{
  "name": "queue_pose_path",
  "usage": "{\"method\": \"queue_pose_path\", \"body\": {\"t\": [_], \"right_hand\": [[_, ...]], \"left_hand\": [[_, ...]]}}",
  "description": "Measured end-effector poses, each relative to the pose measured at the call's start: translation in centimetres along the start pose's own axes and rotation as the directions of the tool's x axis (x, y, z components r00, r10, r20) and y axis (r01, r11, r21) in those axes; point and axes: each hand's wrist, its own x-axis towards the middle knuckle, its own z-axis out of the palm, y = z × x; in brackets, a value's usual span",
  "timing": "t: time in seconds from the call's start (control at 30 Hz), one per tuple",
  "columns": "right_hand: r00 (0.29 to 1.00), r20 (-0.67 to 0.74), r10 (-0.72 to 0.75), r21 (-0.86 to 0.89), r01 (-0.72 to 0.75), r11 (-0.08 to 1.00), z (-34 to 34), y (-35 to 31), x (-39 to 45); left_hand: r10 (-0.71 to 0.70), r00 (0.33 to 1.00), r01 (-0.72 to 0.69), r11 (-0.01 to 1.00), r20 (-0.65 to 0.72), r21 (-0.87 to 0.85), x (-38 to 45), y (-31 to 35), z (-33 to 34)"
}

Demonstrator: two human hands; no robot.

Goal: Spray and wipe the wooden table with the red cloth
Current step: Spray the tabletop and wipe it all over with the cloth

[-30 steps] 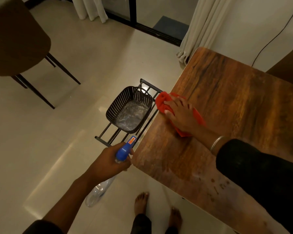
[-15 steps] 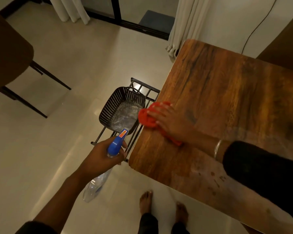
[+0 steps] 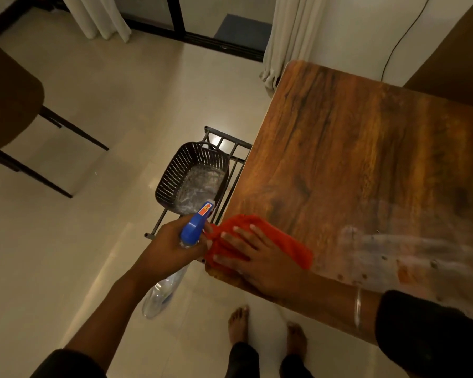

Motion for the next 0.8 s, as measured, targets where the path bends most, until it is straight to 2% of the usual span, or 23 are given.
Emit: {"method": "queue_pose_path", "body": {"t": [0.07,0.1,0.17,0.23,0.3,0.37,0.43,0.53,0.6,0.63,0.7,0.73,0.8], "right_hand": [[0.998,0.015,-0.057,-0.036,0.057,0.998,-0.8,3.1,-0.5],[1.000,0.006,-0.011,-0.056,0.011,0.998,-1.6,5.6,-0.2],[0.970,-0.043,0.241,-0.074,-0.244,0.967,-3.9,11.6,0.9],[0.864,-0.093,0.495,-0.047,-0.500,0.864,-5.8,16.5,1.4],[0.786,-0.128,0.605,0.026,-0.607,0.794,-6.3,17.7,1.6],[0.796,-0.138,0.589,0.078,-0.585,0.808,-5.4,14.9,1.8],[0.873,-0.120,0.473,0.081,-0.467,0.881,-3.8,9.6,0.4],[0.982,-0.097,0.161,0.068,-0.155,0.986,-0.4,1.2,-5.2],[0.998,-0.023,-0.057,0.001,0.057,0.998,0.9,-2.1,-9.1],[0.993,0.023,-0.119,-0.036,0.120,0.992,1.0,-2.1,-10.4],[0.991,0.042,-0.125,-0.041,0.127,0.991,-0.2,0.7,-11.0],[0.997,0.030,-0.075,-0.026,0.076,0.997,-1.0,3.0,-10.6],[0.992,-0.021,0.126,-0.011,-0.127,0.992,-3.0,8.7,-9.2]], "left_hand": [[-0.021,1.000,0.021,1.000,0.021,-0.005,0.2,0.4,0.2],[-0.026,0.999,0.026,1.000,0.031,0.004,0.2,0.6,0.4],[-0.022,0.998,0.021,0.999,0.052,0.026,0.2,0.8,0.7],[-0.017,0.998,0.016,1.000,0.056,0.019,0.2,0.9,1.1],[-0.018,0.999,0.016,0.999,0.045,0.038,0.2,1.1,1.4],[-0.011,0.999,0.009,0.999,0.046,0.045,0.1,1.2,1.7],[0.010,0.999,-0.011,1.000,0.039,0.029,-0.1,1.6,1.9],[0.053,0.998,-0.053,0.999,0.046,-0.005,-0.1,2.4,2.4],[0.076,0.995,-0.075,0.997,0.062,-0.015,0.1,2.6,2.9],[0.082,0.994,-0.081,0.997,0.068,-0.016,0.3,2.6,3.3],[0.077,0.994,-0.076,0.997,0.071,-0.011,0.5,2.5,3.9],[0.075,0.994,-0.074,0.997,0.079,-0.012,0.5,2.4,4.3],[0.065,0.991,-0.062,0.997,0.114,-0.037,0.4,2.1,5.2]]}}
